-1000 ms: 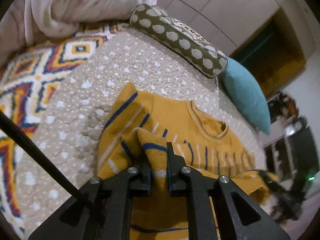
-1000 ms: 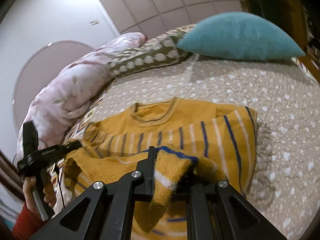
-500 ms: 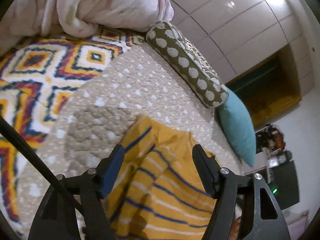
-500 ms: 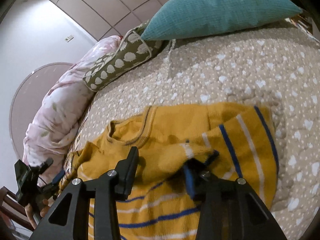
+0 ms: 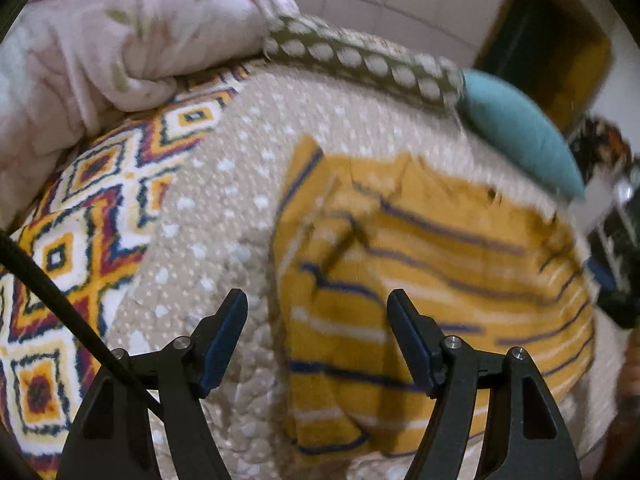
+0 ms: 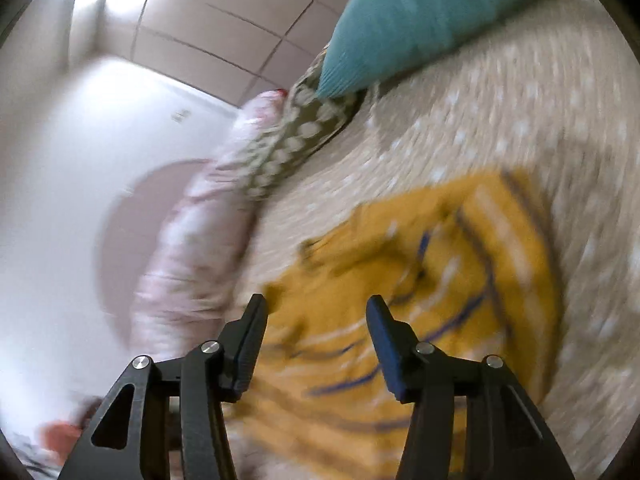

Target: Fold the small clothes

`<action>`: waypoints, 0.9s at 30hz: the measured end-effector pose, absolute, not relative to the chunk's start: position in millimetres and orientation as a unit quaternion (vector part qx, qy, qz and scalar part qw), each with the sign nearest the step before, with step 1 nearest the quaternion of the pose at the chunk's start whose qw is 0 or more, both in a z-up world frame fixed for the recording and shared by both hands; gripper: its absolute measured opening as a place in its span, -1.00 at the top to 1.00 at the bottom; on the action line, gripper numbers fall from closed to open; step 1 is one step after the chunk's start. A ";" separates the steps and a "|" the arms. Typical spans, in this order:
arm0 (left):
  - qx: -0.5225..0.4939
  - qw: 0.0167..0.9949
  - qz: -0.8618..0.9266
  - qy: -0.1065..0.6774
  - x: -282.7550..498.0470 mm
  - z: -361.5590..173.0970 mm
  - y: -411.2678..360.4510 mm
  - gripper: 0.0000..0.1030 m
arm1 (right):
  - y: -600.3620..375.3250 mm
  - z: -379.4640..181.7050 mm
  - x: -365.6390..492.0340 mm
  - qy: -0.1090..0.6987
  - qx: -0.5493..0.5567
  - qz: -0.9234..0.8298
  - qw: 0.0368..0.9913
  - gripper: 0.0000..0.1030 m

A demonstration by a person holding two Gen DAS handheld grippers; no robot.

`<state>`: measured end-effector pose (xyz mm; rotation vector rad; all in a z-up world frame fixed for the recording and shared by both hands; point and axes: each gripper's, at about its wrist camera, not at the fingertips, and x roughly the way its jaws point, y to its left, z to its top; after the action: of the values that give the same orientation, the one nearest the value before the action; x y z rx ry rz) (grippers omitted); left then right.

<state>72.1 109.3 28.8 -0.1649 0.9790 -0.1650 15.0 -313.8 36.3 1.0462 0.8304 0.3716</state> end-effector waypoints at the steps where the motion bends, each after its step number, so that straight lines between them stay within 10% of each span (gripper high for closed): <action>1: -0.068 0.873 -0.084 0.475 71.7 25.0 105.7 -0.32 | -315.5 32.6 8.4 0.377 0.506 0.187 0.753 -0.17; 3: -0.055 0.865 -0.103 0.487 68.7 19.9 101.0 0.28 | -317.7 27.9 -7.6 0.362 0.543 0.214 0.727 -0.21; 12: -0.071 0.870 -0.094 0.479 18.6 40.6 118.5 0.59 | -313.6 26.7 -48.1 0.331 0.571 0.306 0.686 -0.26; 20: -0.052 0.895 -0.087 0.434 -30.8 59.6 116.2 -0.29 | -307.8 15.2 -54.6 0.328 0.573 0.334 0.673 -0.26; 27: -0.012 0.894 -0.056 0.445 -33.2 26.7 100.6 -0.33 | -292.2 10.3 -51.0 0.333 0.567 0.367 0.658 -0.25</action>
<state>-33.2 100.6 26.7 -0.0251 0.9226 -0.1162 -51.0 -292.2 10.3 1.2834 0.7530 0.8306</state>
